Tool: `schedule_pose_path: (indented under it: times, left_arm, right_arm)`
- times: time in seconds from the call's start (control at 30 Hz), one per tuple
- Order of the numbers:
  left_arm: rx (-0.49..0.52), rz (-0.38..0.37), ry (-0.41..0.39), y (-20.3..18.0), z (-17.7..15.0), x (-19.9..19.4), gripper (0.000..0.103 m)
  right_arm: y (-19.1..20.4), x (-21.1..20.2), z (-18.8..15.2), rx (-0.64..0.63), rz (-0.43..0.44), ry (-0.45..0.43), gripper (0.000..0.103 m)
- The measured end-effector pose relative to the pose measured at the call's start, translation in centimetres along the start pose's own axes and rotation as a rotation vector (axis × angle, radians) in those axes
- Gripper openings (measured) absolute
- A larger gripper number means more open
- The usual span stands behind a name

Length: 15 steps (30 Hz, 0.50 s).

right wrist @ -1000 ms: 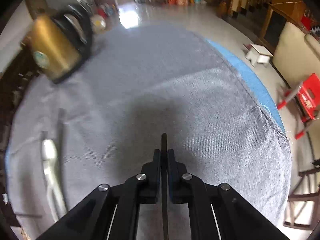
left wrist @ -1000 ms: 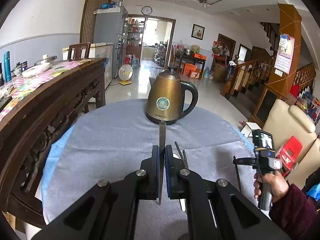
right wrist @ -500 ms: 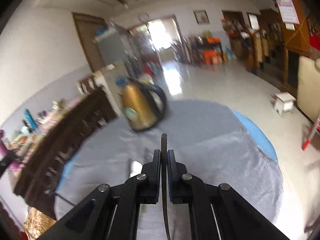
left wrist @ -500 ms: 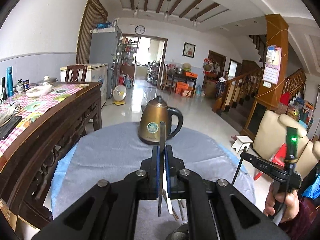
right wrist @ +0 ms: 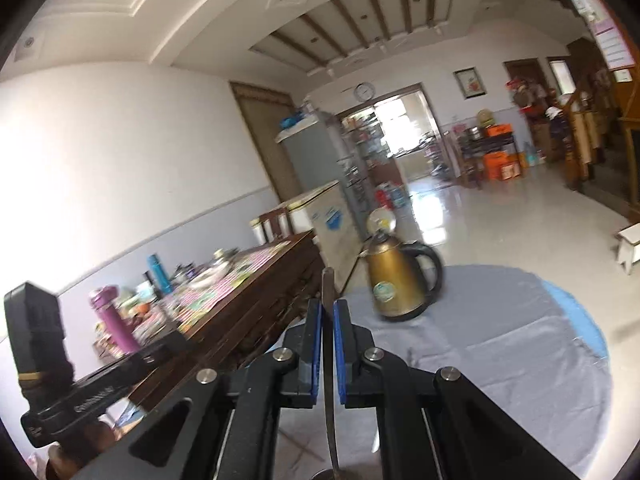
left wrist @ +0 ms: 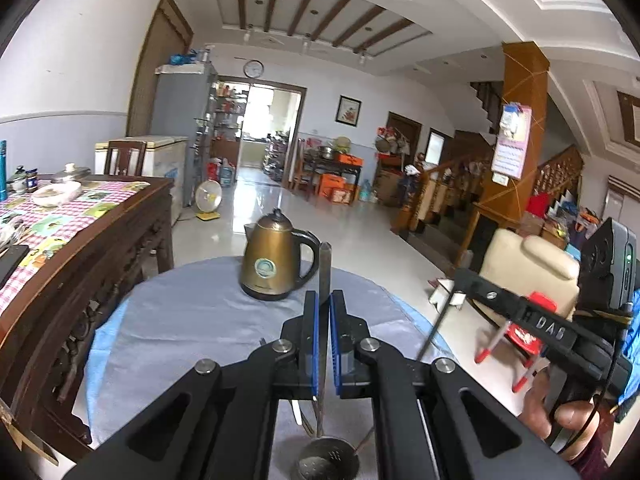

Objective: Organize utensils
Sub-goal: 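Open both tools above the green cup to drop the chopsticks in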

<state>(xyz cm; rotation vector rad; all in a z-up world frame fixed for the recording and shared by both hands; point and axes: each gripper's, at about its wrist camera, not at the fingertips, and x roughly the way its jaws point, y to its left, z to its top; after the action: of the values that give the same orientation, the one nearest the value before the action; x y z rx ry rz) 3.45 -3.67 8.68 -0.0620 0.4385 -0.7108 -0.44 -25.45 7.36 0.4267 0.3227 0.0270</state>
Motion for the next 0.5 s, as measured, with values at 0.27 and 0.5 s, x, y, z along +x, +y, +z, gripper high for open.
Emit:
schedule_pose_path:
  times: [0.27, 0.5]
  left_arm:
    - [-0.011, 0.020, 0.178, 1.0, -4.6, 4.4, 0.005]
    - [-0.066, -0.006, 0.293, 2.9, -7.2, 6.2, 0.032]
  right_arm:
    - [0.6, 3.5, -5.6, -0.071, -0.024, 0.163, 0.007]
    - [-1.4, 4.9, -8.4, -0.055, -0.035, 0.274, 0.010]
